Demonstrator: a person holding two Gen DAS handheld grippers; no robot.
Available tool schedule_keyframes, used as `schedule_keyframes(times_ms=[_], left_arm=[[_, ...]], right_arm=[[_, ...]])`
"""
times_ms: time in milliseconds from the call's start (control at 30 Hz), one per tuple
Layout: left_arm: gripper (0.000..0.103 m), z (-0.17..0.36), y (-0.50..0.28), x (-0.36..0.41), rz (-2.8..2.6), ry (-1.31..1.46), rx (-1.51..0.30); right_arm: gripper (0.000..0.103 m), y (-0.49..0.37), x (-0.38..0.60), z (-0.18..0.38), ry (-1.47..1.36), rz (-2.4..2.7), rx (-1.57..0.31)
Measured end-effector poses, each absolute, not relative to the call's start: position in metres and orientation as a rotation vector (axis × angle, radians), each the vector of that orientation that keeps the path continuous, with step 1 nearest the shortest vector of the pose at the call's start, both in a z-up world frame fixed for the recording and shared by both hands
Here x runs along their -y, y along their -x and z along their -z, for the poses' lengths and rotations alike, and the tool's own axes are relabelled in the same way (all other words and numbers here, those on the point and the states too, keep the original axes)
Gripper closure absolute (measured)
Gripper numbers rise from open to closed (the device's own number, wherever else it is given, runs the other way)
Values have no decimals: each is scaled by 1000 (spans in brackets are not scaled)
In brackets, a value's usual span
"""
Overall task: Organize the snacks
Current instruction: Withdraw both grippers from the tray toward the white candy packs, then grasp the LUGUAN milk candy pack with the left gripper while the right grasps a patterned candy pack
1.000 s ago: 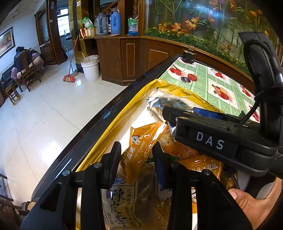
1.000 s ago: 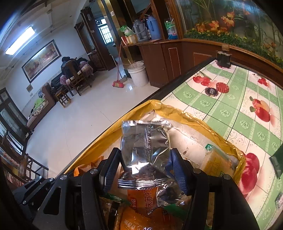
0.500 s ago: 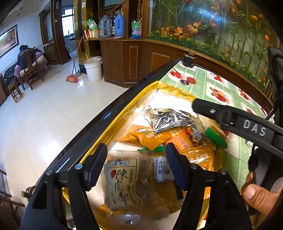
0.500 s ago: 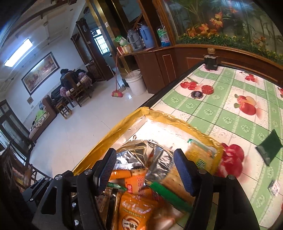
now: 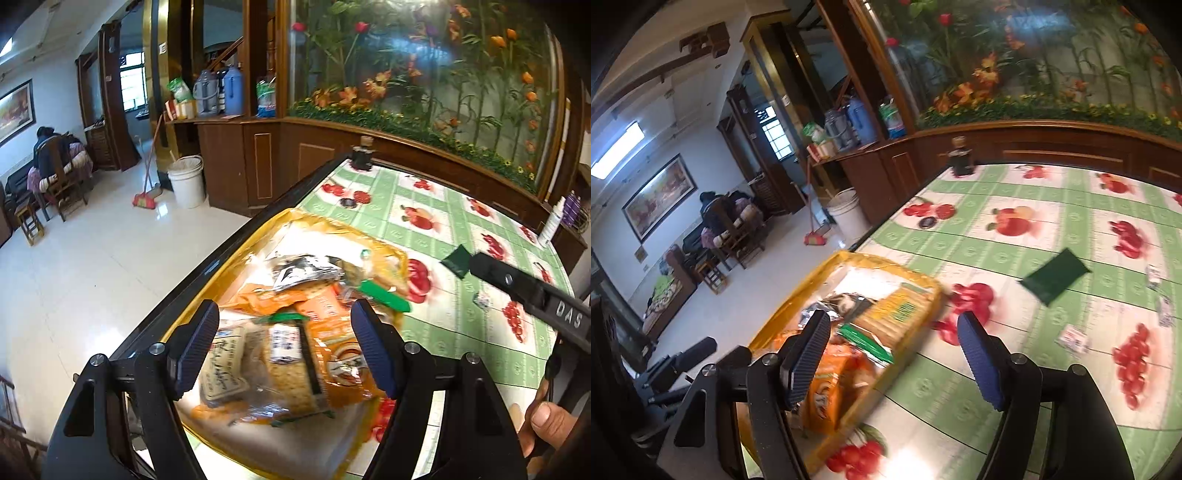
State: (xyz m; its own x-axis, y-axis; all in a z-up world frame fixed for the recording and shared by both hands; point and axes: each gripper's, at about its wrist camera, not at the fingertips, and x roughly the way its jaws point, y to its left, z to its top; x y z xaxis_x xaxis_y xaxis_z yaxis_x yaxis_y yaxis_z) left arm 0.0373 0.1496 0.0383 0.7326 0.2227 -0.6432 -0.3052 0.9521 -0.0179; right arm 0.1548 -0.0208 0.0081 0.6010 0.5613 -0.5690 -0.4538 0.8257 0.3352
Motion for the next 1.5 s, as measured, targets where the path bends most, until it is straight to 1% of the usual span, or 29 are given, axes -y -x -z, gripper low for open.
schedule_keyframes(times_ms=[133, 233, 667, 1033, 1500], left_arm=[[29, -44, -37, -133, -266, 107, -682], [25, -47, -38, -119, -245, 93, -679], [25, -44, -52, -56, -137, 23, -717], [25, -29, -82, -9, -68, -44, -761], [25, -2, -141, 31, 19, -32, -850]], right_arm=[[30, -145, 54, -4, -170, -537, -709], [30, -138, 79, 0, -177, -498, -711], [30, -123, 161, 24, -227, -357, -737], [30, -138, 185, 38, -211, -313, -764], [30, -185, 229, 51, -230, -213, -782]])
